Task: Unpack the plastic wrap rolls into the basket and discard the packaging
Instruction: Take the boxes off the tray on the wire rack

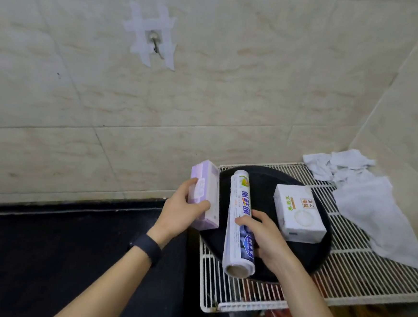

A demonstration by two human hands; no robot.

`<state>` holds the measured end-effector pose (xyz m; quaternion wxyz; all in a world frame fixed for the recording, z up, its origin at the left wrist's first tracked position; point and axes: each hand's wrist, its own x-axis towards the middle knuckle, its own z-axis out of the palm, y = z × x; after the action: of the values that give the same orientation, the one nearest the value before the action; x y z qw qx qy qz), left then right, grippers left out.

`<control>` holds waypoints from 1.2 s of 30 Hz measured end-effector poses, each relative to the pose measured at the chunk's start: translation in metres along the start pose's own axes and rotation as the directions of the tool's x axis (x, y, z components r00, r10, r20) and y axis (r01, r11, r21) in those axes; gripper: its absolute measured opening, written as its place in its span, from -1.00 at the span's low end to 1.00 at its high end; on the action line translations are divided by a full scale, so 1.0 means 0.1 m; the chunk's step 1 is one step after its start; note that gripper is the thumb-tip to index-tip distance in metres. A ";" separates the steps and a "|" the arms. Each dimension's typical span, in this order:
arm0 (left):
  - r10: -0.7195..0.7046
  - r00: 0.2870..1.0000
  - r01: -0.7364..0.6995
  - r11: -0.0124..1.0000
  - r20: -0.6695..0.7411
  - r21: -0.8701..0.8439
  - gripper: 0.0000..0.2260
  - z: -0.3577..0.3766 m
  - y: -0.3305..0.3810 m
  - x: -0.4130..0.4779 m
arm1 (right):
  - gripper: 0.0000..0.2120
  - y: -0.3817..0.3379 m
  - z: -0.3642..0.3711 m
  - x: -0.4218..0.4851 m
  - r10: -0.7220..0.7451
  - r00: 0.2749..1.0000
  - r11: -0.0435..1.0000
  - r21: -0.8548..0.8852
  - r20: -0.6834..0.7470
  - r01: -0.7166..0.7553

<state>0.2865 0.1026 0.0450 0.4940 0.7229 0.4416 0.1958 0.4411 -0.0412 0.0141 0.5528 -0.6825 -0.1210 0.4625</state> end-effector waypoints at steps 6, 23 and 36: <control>-0.028 0.982 -0.002 0.988 -0.186 -0.157 -0.33 -0.95 -0.49 -0.24 | -0.59 -0.20 0.34 -0.27 0.082 0.968 0.955 0.257 0.238 -0.145; -0.424 0.891 0.450 0.868 -0.161 0.207 -0.27 -2.13 -3.22 -1.08 | -0.28 1.84 2.99 -0.25 0.106 0.986 0.843 -0.537 0.125 -0.023; -0.419 0.897 0.438 0.884 -0.141 0.161 -0.25 -2.47 -4.10 -1.07 | -0.17 2.74 4.39 -0.22 -0.036 0.995 0.501 -0.860 0.091 0.097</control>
<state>-0.1305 0.1975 -0.1951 0.4312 0.6398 0.6316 0.0757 -0.0021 0.1278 -0.1952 0.1526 -0.8474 -0.3783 0.3398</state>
